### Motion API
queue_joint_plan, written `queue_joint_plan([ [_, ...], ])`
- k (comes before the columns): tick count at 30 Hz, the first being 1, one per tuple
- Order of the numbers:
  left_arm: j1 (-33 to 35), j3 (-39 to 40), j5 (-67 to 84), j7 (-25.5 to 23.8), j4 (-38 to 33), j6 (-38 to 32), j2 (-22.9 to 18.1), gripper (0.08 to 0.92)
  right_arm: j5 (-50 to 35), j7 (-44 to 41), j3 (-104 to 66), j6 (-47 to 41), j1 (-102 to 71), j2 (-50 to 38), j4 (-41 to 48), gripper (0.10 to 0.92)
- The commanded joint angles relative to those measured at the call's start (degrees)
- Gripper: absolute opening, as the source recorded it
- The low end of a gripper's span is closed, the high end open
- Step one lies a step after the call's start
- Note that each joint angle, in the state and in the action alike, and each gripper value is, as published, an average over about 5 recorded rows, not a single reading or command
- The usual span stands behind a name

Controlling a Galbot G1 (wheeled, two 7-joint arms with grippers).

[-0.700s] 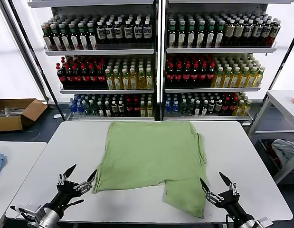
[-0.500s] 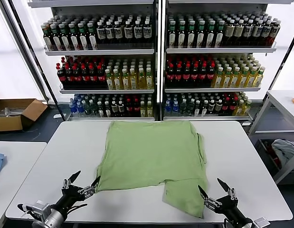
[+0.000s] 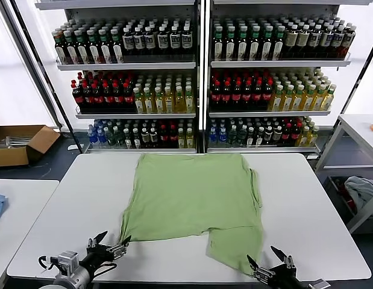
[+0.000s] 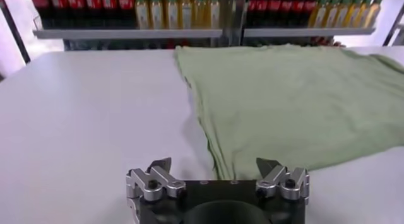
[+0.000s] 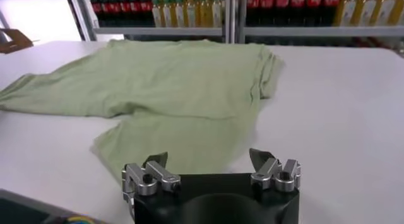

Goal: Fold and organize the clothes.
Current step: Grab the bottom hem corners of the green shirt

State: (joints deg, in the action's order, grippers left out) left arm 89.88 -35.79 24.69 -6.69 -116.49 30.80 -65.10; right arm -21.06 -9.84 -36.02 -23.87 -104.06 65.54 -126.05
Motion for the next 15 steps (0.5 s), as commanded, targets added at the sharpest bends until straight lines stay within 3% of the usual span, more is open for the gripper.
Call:
queue_joint_plan([
  [1,-1.0,1.7,1.0,2.2,2.1,2.3,1.4,0.697,1.8,0.7,4.8,-3.2,1.5,0.2,1.0,0.724],
  [15,-0.8,2.4,1.5,1.8,1.8,2.2,-0.1,0.299,2.1,-1.3,5.7,1.7,1.8,0.8,1.9,0.325],
])
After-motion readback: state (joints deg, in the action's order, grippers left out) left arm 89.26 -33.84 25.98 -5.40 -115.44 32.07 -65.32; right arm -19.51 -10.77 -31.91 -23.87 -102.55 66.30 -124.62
